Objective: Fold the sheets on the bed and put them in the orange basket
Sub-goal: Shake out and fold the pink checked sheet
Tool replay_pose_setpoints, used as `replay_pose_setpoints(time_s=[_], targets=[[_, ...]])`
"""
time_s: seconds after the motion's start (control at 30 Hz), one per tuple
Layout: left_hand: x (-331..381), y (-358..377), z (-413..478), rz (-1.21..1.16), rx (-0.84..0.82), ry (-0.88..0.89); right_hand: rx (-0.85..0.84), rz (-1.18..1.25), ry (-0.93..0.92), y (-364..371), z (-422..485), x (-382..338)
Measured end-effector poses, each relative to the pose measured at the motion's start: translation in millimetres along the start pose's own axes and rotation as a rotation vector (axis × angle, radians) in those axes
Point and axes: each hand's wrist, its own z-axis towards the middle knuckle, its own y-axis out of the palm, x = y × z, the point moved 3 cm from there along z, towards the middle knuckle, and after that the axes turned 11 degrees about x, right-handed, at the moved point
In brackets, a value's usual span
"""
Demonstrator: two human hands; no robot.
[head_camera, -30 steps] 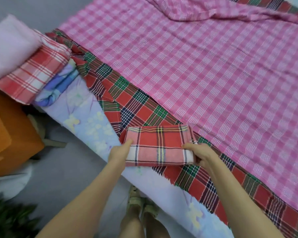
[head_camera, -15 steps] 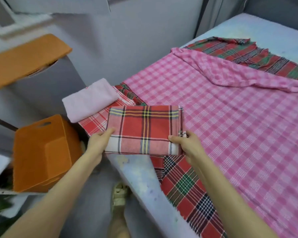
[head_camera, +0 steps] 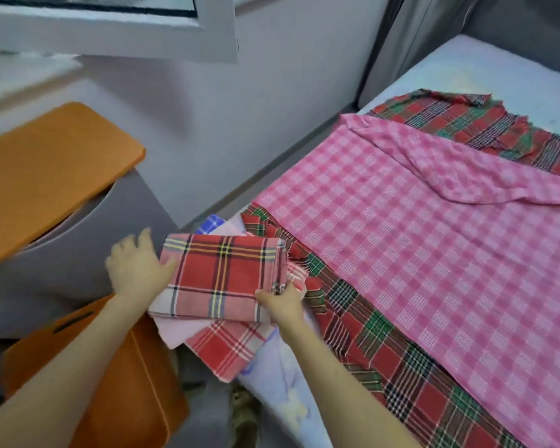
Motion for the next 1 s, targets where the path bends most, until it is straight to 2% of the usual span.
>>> replay_pose_setpoints(time_s=[0.07,0.13,0.2,0.23,0.3,0.4,0.5,0.53,0.6,0.7,0.8,0.87,0.9,1.0], targets=[[31.3,8.2,8.6,-0.082,0.12,0.286,-0.007,-0.076,0.009,3.3,4.1,0.3],[64.2,26.4,20.5,-0.145,0.1,0.442,-0.109,-0.116,0.03,-1.5,13.0,-4.8],[94.5,40.3,26.8,-0.214,0.024,0.49,-0.218,-0.165,0.068,-16.9,17.7,-15.4],[108.8,45.0,31.1,-0.247,0.003,0.492,-0.211,-0.195,0.083,-27.5,23.3,-19.9],[134.3,51.4,46.7,-0.285,-0.018,0.448,-0.082,-0.246,0.072,-50.9,44.2,-29.3],[166.4,60.9,71.0,-0.307,-0.124,0.29,0.103,-0.368,0.032,-80.9,84.3,-31.4],[190.2,77.7,95.4,-0.44,-0.273,0.041,0.181,-0.561,0.041,-101.4,121.7,-18.7],[197.0,92.1,105.7,-0.503,-0.356,-0.06,0.197,-0.651,0.019,-106.4,134.9,-13.6],[205.4,125.1,124.8,-0.699,-0.541,-0.374,0.207,-0.815,-0.026,-113.3,158.9,-1.7],[219.8,180.5,139.7,-0.844,-0.676,-0.717,0.18,-1.112,-0.14,-112.4,194.8,15.8],[244.9,213.3,132.7,-0.849,-0.78,-0.811,0.124,-1.331,-0.32,-97.6,225.5,32.4],[253.1,235.6,131.5,-0.823,-0.756,-0.893,0.136,-1.37,-0.437,-81.7,243.6,39.1],[254.2,240.5,132.7,-0.793,-0.725,-0.875,0.117,-1.379,-0.472,-72.8,248.2,38.8],[256.8,262.3,144.0,-0.998,-0.712,-1.057,0.087,-1.368,-0.557,-49.0,257.3,35.1]])
